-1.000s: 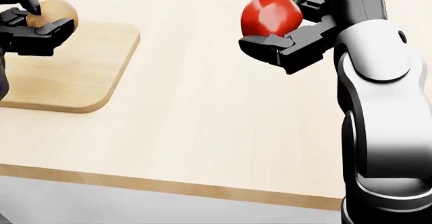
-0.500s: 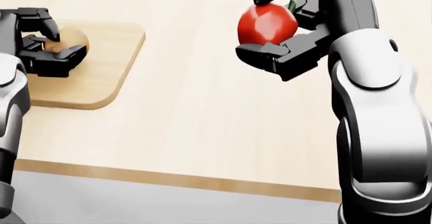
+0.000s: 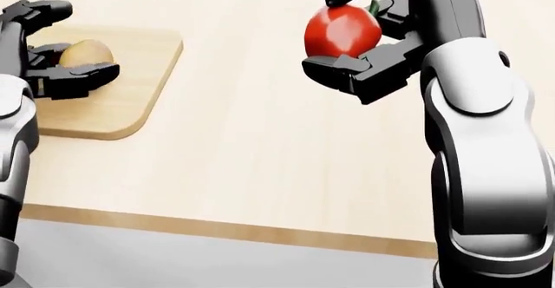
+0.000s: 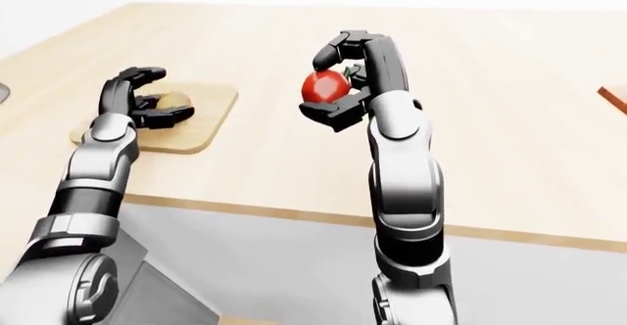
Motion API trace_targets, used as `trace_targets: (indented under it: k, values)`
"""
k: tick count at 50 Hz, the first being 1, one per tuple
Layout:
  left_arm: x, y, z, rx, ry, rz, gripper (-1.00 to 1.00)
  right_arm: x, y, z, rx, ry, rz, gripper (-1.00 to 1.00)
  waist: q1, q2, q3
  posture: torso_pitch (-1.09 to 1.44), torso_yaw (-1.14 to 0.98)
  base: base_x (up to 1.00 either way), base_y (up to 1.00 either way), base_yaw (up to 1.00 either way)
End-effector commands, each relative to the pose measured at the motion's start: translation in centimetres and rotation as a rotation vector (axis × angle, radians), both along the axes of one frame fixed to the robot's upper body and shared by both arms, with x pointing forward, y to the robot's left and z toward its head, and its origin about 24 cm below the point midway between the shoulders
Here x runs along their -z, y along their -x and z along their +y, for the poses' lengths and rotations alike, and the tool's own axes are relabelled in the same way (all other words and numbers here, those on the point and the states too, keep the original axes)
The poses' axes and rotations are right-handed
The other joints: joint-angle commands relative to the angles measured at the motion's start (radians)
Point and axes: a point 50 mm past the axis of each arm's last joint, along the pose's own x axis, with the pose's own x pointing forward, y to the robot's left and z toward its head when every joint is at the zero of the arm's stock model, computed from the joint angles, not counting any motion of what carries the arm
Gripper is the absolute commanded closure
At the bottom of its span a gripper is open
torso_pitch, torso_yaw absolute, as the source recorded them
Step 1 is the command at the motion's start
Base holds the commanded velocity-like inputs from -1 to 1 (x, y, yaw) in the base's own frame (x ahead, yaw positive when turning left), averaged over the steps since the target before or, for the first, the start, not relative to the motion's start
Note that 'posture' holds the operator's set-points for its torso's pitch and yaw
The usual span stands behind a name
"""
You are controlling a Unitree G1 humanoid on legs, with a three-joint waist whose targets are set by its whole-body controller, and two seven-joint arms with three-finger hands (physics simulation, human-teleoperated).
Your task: Place the kiwi and the bell pepper on separate cutting boards.
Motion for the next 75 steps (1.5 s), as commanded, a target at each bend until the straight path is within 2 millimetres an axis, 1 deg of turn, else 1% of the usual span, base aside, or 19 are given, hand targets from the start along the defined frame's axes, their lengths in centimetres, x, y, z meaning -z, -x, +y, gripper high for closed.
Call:
trace_targets:
  k: [1,14,26,31,35,41,43,44,45,47,54,58,60,61,62,64,66,69,75]
  values:
    - [-3.1,-0.1,-0.2,0.009,-0.022,-0.113,-0.39,-2.0,0.6,0.1,-0.005,0.005,-0.105,1.00,0.000,0.003,-0.031,0.00,0.00,0.00,0.00,0.00]
    - [-8.1,2.6,-1.1,0.048,-0.019,-0.223,-1.00,-2.8,0.8,-0.5,0.006,-0.003,-0.115,1.00,-0.004,0.002,-0.023,0.00,0.00,0.00,0.00,0.00]
    - [-10.6,8.8,-3.7,0.153,-0.008,-0.343,-1.00,-2.8,0.9,-0.8,0.009,-0.029,-0.110,1.00,-0.004,0.002,-0.014,0.00,0.00,0.00,0.00,0.00]
    - [-10.5,9.1,-4.2,0.169,-0.013,-0.349,-1.00,-2.6,0.9,-0.9,0.013,-0.036,-0.104,1.00,-0.005,0.053,-0.037,0.00,0.00,-0.10,-0.25,0.00]
    - [-10.8,9.0,-4.4,0.172,-0.014,-0.350,-1.00,-2.7,0.8,-1.2,0.019,-0.039,-0.102,1.00,-0.016,0.055,-0.050,0.00,0.00,-0.41,-0.38,0.00]
    - [-10.3,8.8,-4.7,0.180,-0.017,-0.341,-1.00,-2.6,0.9,-1.2,0.021,-0.039,-0.101,1.00,-0.027,0.002,-0.043,0.00,0.00,-0.49,-0.42,0.00]
    - [-10.3,8.9,-4.7,0.181,-0.018,-0.341,-1.00,-2.6,0.9,-1.2,0.021,-0.039,-0.103,1.00,-0.030,-0.043,-0.043,0.00,0.00,-0.55,-0.42,0.00]
    - [-10.3,8.9,-4.7,0.181,-0.019,-0.342,-1.00,-2.5,0.9,-1.2,0.020,-0.038,-0.103,1.00,-0.032,-0.092,-0.050,0.00,0.00,-0.58,-0.43,0.00]
    - [-10.3,8.9,-4.7,0.181,-0.019,-0.342,-1.00,-2.5,1.0,-1.2,0.020,-0.038,-0.103,1.00,-0.034,-0.066,-0.042,0.00,0.00,-0.62,-0.42,0.00]
    - [-10.2,9.0,-4.7,0.180,-0.021,-0.342,-1.00,-2.5,1.0,-1.2,0.019,-0.038,-0.103,1.00,-0.038,-0.077,-0.048,0.00,0.00,-0.65,-0.42,0.00]
    - [-9.9,8.9,-4.9,0.188,-0.021,-0.338,-1.00,-2.4,0.9,-1.2,0.022,-0.041,-0.100,1.00,-0.009,-0.039,-0.027,0.00,0.00,-0.66,-0.44,0.00]
    - [-9.8,8.9,-5.0,0.188,-0.022,-0.336,-1.00,-2.3,0.7,-1.6,0.047,-0.046,-0.096,1.00,-0.015,0.015,0.025,0.00,0.00,-0.45,-0.64,-0.25]
    - [-9.7,8.9,-5.1,0.191,-0.023,-0.335,-1.00,-2.3,0.8,-1.5,0.044,-0.045,-0.096,1.00,-0.022,-0.006,-0.006,0.00,0.00,-0.36,0.00,-1.00]
    - [-9.7,8.9,-5.1,0.193,-0.022,-0.335,-1.00,-2.2,0.8,-1.5,0.041,-0.045,-0.093,1.00,-0.033,0.006,-0.007,0.00,0.00,-0.32,0.00,-1.00]
    - [-9.7,8.9,-5.1,0.194,-0.021,-0.335,-1.00,-2.1,0.7,-1.5,0.040,-0.044,-0.093,1.00,-0.032,0.064,-0.037,0.00,0.00,-0.30,0.00,-1.00]
    - [-9.7,8.9,-5.1,0.196,-0.019,-0.335,-1.00,-2.1,0.7,-1.5,0.037,-0.046,-0.096,1.00,-0.040,0.031,-0.016,0.00,0.00,-0.27,0.00,-1.00]
    - [-9.7,9.0,-5.2,0.200,-0.021,-0.336,-1.00,-2.1,0.8,-1.3,0.025,-0.049,-0.096,1.00,-0.024,0.071,-0.025,0.00,0.00,-0.02,-0.40,0.00]
    - [-9.6,9.0,-5.2,0.203,-0.021,-0.334,-1.00,-2.1,0.8,-1.3,0.022,-0.052,-0.094,1.00,-0.017,0.069,-0.007,0.00,0.00,0.00,-0.32,0.00]
    - [-9.5,9.0,-5.2,0.204,-0.018,-0.332,-1.00,-1.9,0.7,-1.1,0.014,-0.058,-0.084,1.00,0.001,0.011,0.001,0.00,0.00,0.00,-0.33,0.00]
